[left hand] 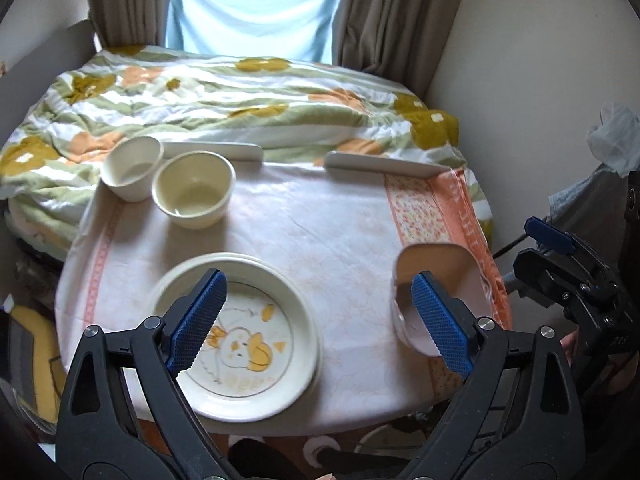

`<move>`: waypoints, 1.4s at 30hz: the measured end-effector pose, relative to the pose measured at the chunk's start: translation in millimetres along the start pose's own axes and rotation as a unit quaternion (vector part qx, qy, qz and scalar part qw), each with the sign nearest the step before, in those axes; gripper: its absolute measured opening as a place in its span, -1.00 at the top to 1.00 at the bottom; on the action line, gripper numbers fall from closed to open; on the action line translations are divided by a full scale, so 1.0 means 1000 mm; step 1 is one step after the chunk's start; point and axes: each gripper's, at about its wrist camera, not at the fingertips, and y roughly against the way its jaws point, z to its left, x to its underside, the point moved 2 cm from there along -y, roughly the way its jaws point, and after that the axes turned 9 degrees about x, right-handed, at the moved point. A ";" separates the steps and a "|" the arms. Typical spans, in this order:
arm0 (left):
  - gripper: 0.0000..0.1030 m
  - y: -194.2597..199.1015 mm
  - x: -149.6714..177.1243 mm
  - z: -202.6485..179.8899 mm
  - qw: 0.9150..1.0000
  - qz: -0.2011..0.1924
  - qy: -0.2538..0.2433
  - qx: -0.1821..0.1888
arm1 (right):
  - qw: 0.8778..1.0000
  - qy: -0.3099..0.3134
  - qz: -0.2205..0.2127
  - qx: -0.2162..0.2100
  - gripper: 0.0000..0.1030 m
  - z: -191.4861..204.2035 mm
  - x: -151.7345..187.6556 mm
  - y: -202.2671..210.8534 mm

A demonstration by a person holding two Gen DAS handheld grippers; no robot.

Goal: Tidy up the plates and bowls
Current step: 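Open both grippers and move them to the cream bowl, then close both grippers on the cream bowl rim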

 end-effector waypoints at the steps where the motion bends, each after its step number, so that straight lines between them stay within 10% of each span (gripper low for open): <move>1: -0.82 0.007 -0.005 0.010 1.000 -0.006 0.002 -0.004 | 1.000 0.006 -0.011 -0.004 -0.99 0.012 -0.007 0.000; 12: -0.82 0.048 -0.055 0.142 0.999 -0.026 0.032 -0.010 | 1.000 0.008 -0.001 0.012 -0.99 0.118 -0.075 -0.051; 23: -0.68 -0.047 -0.072 0.244 0.988 0.069 0.124 0.068 | 0.989 -0.034 0.140 0.038 -0.94 0.143 -0.091 -0.186; 30: -0.07 -0.127 -0.068 0.257 0.974 0.139 0.163 0.074 | 0.969 -0.025 0.243 0.027 -0.19 0.133 -0.072 -0.269; 42: 0.65 -0.175 -0.067 0.258 0.970 0.179 0.157 0.050 | 0.950 -0.034 0.311 -0.012 0.55 0.124 -0.050 -0.325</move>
